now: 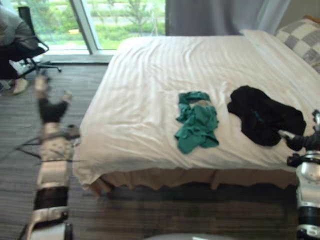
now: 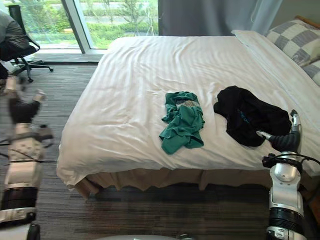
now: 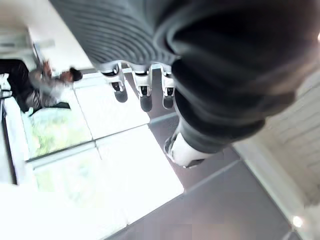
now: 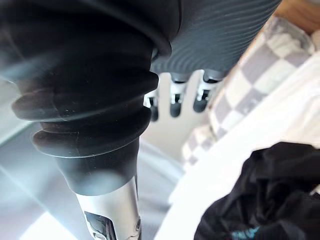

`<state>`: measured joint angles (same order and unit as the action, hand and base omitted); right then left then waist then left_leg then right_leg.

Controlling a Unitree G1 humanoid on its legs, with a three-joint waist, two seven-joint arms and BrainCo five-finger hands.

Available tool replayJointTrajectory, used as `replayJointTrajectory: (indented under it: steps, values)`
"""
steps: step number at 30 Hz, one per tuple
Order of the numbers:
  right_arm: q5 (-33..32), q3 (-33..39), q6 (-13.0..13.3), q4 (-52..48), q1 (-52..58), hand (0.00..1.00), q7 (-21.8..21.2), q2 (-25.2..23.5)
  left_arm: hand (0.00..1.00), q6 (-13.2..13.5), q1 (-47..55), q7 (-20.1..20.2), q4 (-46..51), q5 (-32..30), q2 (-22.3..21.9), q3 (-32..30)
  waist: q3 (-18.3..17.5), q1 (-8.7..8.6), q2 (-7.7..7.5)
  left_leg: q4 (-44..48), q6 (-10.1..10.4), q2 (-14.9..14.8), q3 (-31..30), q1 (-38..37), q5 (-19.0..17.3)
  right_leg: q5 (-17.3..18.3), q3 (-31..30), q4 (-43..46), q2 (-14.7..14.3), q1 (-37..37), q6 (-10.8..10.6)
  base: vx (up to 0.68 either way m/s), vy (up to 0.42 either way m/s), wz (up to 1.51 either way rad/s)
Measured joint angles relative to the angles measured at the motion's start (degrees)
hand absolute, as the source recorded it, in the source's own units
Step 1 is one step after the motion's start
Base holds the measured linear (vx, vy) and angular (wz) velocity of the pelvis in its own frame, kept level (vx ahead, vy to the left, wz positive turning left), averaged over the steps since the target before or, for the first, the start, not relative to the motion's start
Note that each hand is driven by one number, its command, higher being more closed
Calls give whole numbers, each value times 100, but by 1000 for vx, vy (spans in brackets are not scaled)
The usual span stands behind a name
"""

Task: Tidy the bed and pick cloth on bed and put in laundry

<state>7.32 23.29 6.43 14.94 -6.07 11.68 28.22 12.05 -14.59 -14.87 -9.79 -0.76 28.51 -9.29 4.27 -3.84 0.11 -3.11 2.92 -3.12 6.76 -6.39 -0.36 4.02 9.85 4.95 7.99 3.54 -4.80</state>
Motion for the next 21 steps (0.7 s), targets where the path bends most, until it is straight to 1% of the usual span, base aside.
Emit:
replayJointTrajectory:
  steps: [1, 2, 4, 8, 9, 12, 13, 14, 16, 18, 19, 20, 21]
  values:
    - [1, -153, 12, -97, -4, 0, -56, -117, 0, -62, -15, 86, -2, -251, -94, 198, 34, -39, 14, -2, -1, -11, 106, 30, 0, -37, -103, -1, -16, -89, 11, -49, 12, -38]
    - [0, -218, 28, -115, -4, 0, -71, -153, 0, -71, -33, 118, -3, -320, -120, 290, 56, -53, 19, -2, -1, -13, 143, 38, 0, -54, -151, -4, -22, -118, 10, -32, 11, -37]
    - [0, -364, 82, -144, -5, 0, -82, -286, 0, -146, -310, 253, -94, -564, -160, 738, 179, -156, 26, -2, -1, -11, 231, 89, 0, -106, -247, -12, -25, -216, 2, -36, 11, -24]
    - [1, -516, 125, -481, -40, 0, -170, -355, 0, -276, -1010, 321, -614, -766, -307, 992, 278, -178, 103, 5, -3, -5, 475, 269, 2, -229, -497, -33, -42, -525, 3, -31, 22, -31]
    - [2, -554, 194, -580, -43, 0, -185, -358, 0, -315, -1284, 325, -793, -859, -305, 1095, 360, -195, 124, 8, -15, -3, 530, 332, 11, -284, -549, -70, -44, -599, -6, -54, 19, -24]
    - [5, -592, 221, -746, -127, 0, -183, -461, 0, -412, -1894, 309, -1137, -1078, -289, 1286, 459, -260, 146, 7, -61, -4, 682, 607, 48, -470, -697, -231, -70, -890, 3, -41, 6, -26]
    - [4, -634, 226, -748, -211, 0, -184, -503, 0, -439, -2168, 283, -1389, -1173, -239, 1396, 548, -326, 153, 6, -74, -2, 742, 677, 62, -547, -738, -308, -75, -948, 19, -29, -5, -25]
    - [5, -643, 227, -750, -249, 0, -184, -526, 0, -444, -2299, 273, -1510, -1233, -215, 1434, 603, -341, 155, 6, -74, -1, 773, 696, 62, -579, -777, -332, -80, -978, 13, -49, -3, -26]
    - [4, -669, 228, -821, -291, 0, -182, -554, 0, -521, -2761, 233, -1849, -1362, -93, 1606, 744, -425, 189, 6, -85, 3, 877, 851, 70, -689, -888, -436, -79, -1144, 21, -42, -4, -24]
    - [4, -799, 242, -1010, -286, 0, -183, -566, 0, -548, -3050, 213, -2065, -1418, -20, 1624, 837, -506, 228, 5, -87, 1, 939, 941, 73, -776, -951, -539, -78, -1220, 12, -8, -11, -16]
    - [4, -811, 260, -1042, -284, 0, -183, -579, 0, -554, -3126, 205, -2129, -1438, -11, 1655, 865, -517, 230, 5, -87, -2, 970, 942, 73, -779, -979, -540, -78, -1237, 11, -7, -22, -23]
    - [4, -821, 340, -1159, -273, 0, -181, -610, 0, -559, -3388, 203, -2322, -1529, -1, 1766, 926, -540, 257, 6, -87, -8, 1033, 993, 73, -819, -1024, -544, -86, -1314, 23, -6, -22, -17]
    - [4, -831, 367, -1199, -277, 0, -181, -610, 0, -557, -3493, 204, -2397, -1543, 1, 1813, 958, -546, 277, 6, -87, -11, 1040, 1015, 73, -838, -1027, -547, -89, -1341, 40, -8, -25, -17]
